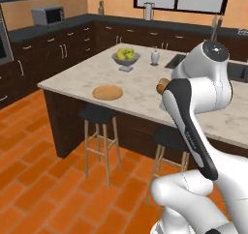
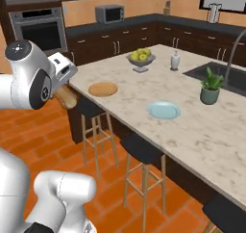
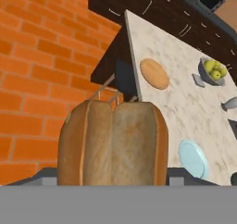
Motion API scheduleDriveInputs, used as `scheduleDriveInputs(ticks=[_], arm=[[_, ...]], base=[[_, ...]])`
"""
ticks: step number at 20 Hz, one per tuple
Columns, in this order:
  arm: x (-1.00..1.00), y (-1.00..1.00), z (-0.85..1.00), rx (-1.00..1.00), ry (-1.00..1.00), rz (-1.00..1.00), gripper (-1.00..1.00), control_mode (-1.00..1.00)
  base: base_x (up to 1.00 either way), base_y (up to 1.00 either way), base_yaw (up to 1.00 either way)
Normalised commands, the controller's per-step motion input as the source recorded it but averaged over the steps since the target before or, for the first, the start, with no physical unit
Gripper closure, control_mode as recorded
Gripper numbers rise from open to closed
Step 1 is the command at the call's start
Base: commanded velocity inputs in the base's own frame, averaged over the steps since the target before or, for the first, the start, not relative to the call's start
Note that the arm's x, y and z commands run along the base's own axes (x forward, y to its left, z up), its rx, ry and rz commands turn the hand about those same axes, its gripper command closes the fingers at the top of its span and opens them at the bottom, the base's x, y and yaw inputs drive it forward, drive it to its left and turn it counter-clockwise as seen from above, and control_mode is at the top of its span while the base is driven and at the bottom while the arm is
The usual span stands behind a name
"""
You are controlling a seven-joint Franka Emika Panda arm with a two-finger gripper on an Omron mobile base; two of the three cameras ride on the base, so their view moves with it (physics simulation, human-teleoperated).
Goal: Place one bun and one sausage from the bowl on each plate.
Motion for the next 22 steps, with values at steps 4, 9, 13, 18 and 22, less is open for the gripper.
scheduleDriveInputs(ticks=[4, 9, 13, 18, 22], arm=[[0.00, 0.00, 0.00, 0.00, 0.00, 0.00, 1.00, 1.00], [0.00, 0.00, 0.00, 0.00, 0.00, 0.00, 1.00, 1.00], [0.00, 0.00, 0.00, 0.00, 0.00, 0.00, 1.00, 1.00], [0.00, 0.00, 0.00, 0.00, 0.00, 0.00, 1.00, 1.00], [0.00, 0.00, 0.00, 0.00, 0.00, 0.00, 1.00, 1.00]], base=[[0.88, 1.00, -0.33], [0.95, 1.00, -0.34], [1.00, 1.00, -0.39], [1.00, 0.85, -0.41], [0.96, 0.25, -0.37]])
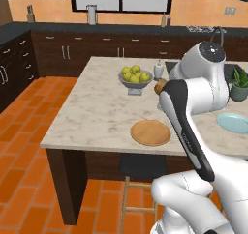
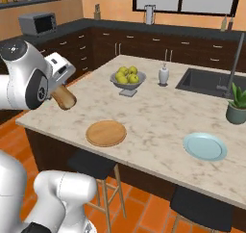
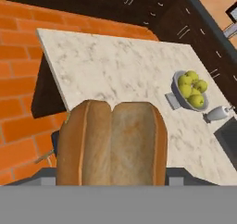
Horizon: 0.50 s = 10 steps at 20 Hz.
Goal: Place one bun and one sausage from the bowl on each plate.
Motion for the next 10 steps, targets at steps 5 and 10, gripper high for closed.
scheduleDriveInputs(ticks=[5, 10], arm=[[0.64, -0.30, -0.48, 0.00, 0.29, -0.22, 1.00, -1.00], [0.65, -0.04, -1.00, 0.00, 0.25, -0.03, 1.00, -1.00]], base=[[0.00, 0.00, 0.00], [0.00, 0.00, 0.00]])
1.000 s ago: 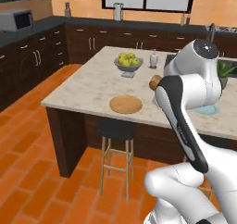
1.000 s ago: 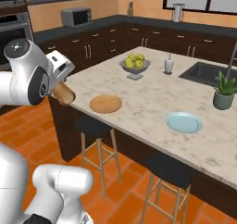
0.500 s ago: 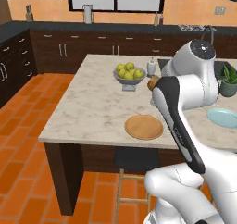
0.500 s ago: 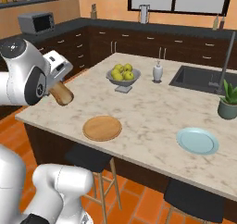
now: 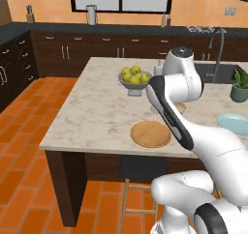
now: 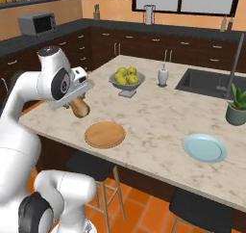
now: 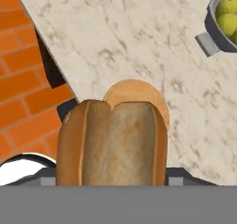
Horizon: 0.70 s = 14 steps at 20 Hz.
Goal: Place one bun and one sausage from the bowl on each plate.
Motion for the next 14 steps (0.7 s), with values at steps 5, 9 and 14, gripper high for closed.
scheduleDriveInputs(ticks=[5, 9, 14], arm=[[0.55, -0.31, -1.00, 0.00, 0.18, 0.03, 1.00, -1.00], [0.43, -0.34, -1.00, 0.00, 0.16, 0.03, 1.00, -1.00], [0.96, 0.05, -1.00, 0.00, 0.15, 0.03, 1.00, -1.00]], base=[[0.00, 0.00, 0.00], [0.00, 0.00, 0.00], [0.00, 0.00, 0.00]])
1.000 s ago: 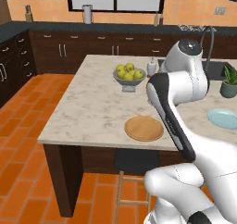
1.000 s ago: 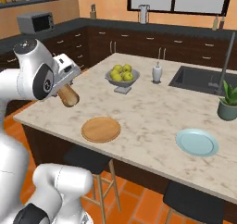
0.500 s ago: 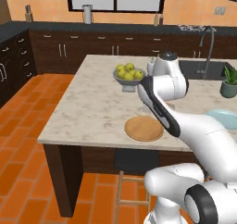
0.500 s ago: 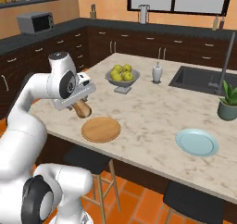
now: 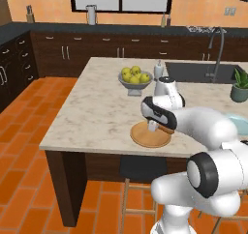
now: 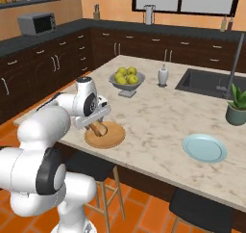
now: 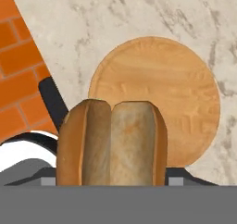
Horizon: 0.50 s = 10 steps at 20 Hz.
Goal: Place one bun and one sausage from the bowl on each plate.
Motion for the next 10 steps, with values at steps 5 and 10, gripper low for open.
scheduleDriveInputs(ticks=[5, 10], arm=[[0.72, 0.00, -0.85, 0.00, 0.10, 0.01, 1.00, -1.00], [0.15, 0.00, -0.21, 0.00, 0.00, 0.00, 1.00, -1.00]], base=[[0.00, 0.00, 0.00], [0.00, 0.00, 0.00]])
